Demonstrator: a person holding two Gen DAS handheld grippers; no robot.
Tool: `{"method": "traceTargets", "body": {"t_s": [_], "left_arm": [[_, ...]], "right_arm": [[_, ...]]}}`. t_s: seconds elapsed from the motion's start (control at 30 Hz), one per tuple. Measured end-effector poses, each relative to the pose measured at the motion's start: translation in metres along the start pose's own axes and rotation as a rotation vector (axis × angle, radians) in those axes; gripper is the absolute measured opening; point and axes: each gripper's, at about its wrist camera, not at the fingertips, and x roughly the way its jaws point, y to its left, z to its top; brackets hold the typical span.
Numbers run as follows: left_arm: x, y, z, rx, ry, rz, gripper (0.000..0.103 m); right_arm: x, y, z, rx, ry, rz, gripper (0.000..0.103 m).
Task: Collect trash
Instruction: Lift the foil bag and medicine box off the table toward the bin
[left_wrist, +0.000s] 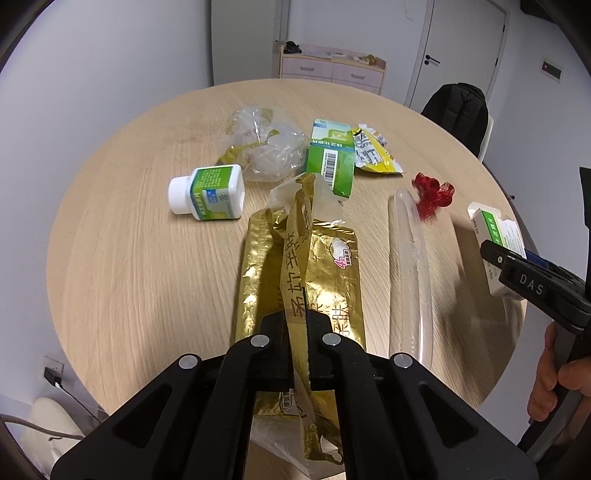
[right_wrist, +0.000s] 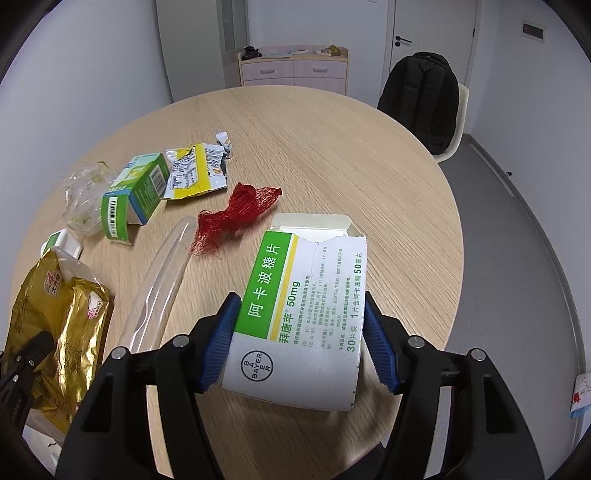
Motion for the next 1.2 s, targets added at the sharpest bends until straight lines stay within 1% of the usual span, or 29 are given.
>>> {"method": "traceTargets", "body": {"t_s": [0.47,0.77,0.97,1.2], "left_arm": [[-0.037,0.005,-0.02,-0.018,-0.047,0.011,0.0],[-0.066,0.006,-0.045,-0.023,-0.071,0.005,0.0],[-0.084,0.006,-0.067,-0.021,-0.082,-0.002,0.0],[-0.102,0.003,-0.102,-0.022,-0.091,-0.004,0.0]], "right_arm": [[-0.039,0.001,-0.025,-0.017,-0.039,0.01,0.062],[-0.073,0.003,-0.051,-0.035,-0.071,0.023,0.062],[-0.094,0.003,-0.078,-0.042,-0.085,0.037,0.062],[-0.117,0.004,-0.115,-0.054,-0.103,0.056,0.062]]}}
